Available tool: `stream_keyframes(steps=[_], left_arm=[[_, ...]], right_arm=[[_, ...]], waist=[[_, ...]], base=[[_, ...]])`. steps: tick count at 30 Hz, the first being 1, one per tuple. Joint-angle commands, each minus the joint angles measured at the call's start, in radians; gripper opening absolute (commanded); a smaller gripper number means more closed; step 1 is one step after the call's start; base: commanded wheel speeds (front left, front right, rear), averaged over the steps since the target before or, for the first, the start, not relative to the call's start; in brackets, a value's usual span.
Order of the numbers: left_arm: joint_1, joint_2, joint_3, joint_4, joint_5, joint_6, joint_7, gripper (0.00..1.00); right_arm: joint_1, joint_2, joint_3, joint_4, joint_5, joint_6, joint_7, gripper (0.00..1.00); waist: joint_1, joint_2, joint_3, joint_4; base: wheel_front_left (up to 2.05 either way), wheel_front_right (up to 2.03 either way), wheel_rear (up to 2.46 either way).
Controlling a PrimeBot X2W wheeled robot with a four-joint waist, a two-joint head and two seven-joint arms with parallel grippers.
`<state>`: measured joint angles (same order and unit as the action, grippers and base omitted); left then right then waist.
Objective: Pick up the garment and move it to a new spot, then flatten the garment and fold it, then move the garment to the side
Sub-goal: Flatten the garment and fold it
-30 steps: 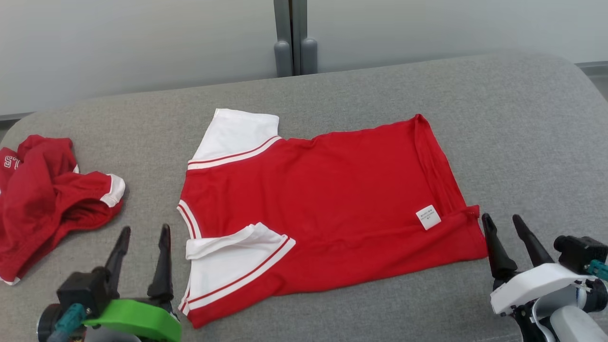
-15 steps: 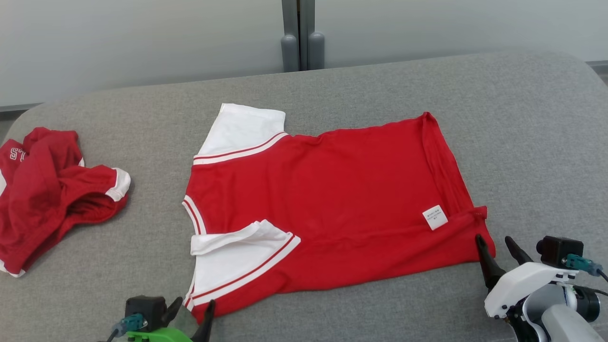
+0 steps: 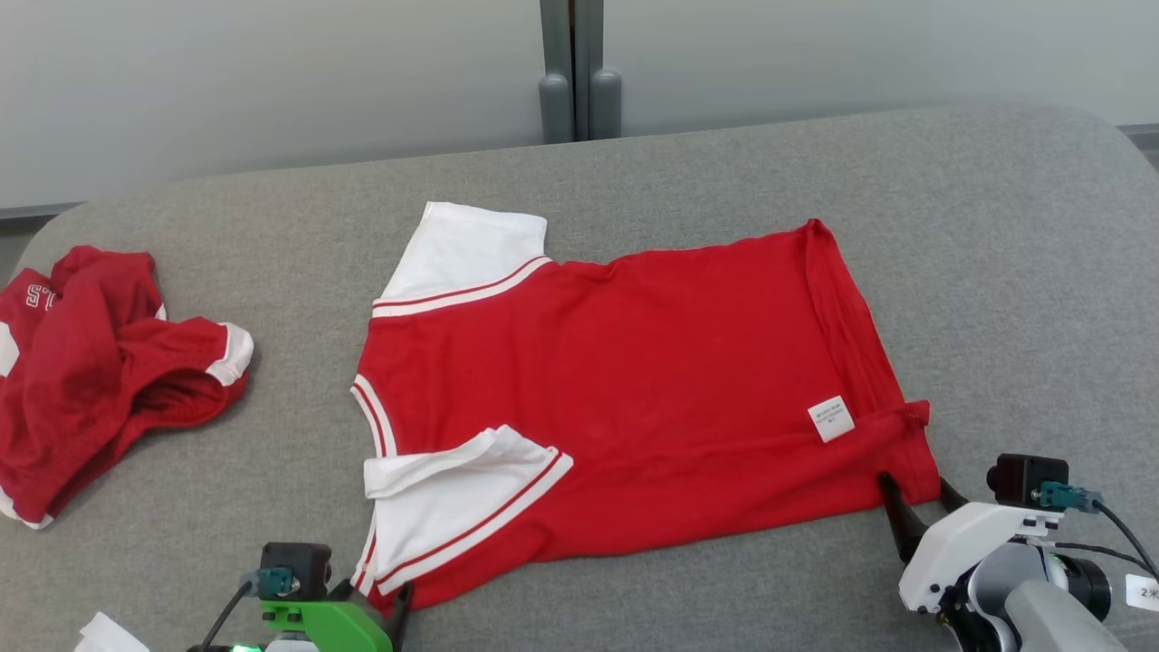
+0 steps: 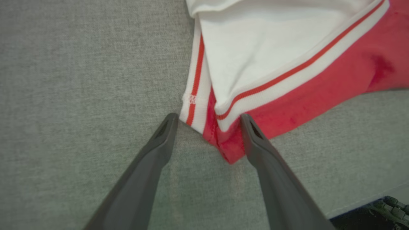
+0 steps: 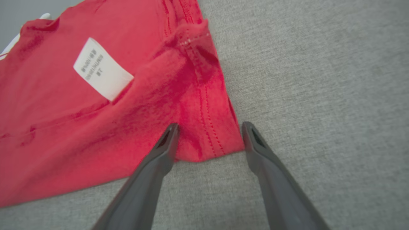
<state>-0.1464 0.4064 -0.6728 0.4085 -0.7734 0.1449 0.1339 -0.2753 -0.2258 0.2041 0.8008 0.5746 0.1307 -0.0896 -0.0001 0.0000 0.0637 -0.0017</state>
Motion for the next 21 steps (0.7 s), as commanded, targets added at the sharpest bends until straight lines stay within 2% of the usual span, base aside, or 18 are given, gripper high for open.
stream_keyframes(steps=[1, 3, 4, 5, 6, 7, 8, 16, 21], left_arm=[[-0.006, -0.007, -0.001, 0.014, -0.014, -0.005, 0.011, 1.00], [-0.019, -0.008, 0.007, 0.018, -0.019, -0.011, 0.011, 1.00], [-0.025, -0.009, 0.011, 0.021, -0.025, -0.013, 0.012, 0.86], [-0.029, -0.011, 0.014, 0.022, -0.030, -0.018, 0.012, 0.50], [-0.033, -0.013, 0.013, 0.023, -0.035, -0.025, 0.016, 0.31], [-0.035, -0.014, 0.010, 0.024, -0.038, -0.030, 0.019, 0.00], [-0.035, -0.015, 0.009, 0.023, -0.042, -0.036, 0.022, 0.00], [-0.029, 0.021, 0.022, -0.031, -0.053, -0.037, 0.030, 0.00], [0.003, 0.074, 0.029, -0.128, -0.053, -0.013, 0.061, 0.00]], right_arm=[[-0.006, 0.003, 0.006, 0.013, 0.007, 0.000, 0.004, 1.00], [-0.010, 0.007, 0.016, 0.023, 0.016, 0.000, 0.014, 1.00], [-0.011, 0.006, 0.022, 0.027, 0.019, 0.000, 0.016, 0.85], [-0.011, 0.006, 0.027, 0.030, 0.022, 0.000, 0.019, 0.50], [-0.013, 0.006, 0.032, 0.032, 0.026, 0.000, 0.020, 0.32], [-0.016, 0.007, 0.037, 0.033, 0.031, 0.000, 0.018, 0.07], [-0.020, 0.006, 0.043, 0.032, 0.034, 0.000, 0.016, 0.00], [-0.027, -0.021, 0.062, -0.045, 0.082, 0.000, 0.007, 0.00], [0.021, -0.069, 0.072, -0.163, 0.127, -0.001, 0.076, 0.00]], waist=[[0.0001, 0.0000, 0.002, 0.002], [0.0001, 0.0000, 0.004, 0.005], [0.0001, 0.0000, 0.005, 0.006], [0.0001, 0.0000, 0.006, 0.007], [0.0001, 0.0000, 0.007, 0.007], [0.0001, 0.0000, 0.008, 0.007], [0.0001, 0.0000, 0.009, 0.007], [0.0001, 0.0000, 0.005, 0.006], [0.0001, 0.0000, 0.007, 0.004]], base=[[0.00, 0.00, 0.00], [0.00, 0.00, 0.00], [0.00, 0.00, 0.00], [0.00, 0.00, 0.00], [0.00, 0.00, 0.00], [0.00, 0.00, 0.00], [0.00, 0.00, 0.00], [0.00, 0.00, 0.00], [0.00, 0.00, 0.00]])
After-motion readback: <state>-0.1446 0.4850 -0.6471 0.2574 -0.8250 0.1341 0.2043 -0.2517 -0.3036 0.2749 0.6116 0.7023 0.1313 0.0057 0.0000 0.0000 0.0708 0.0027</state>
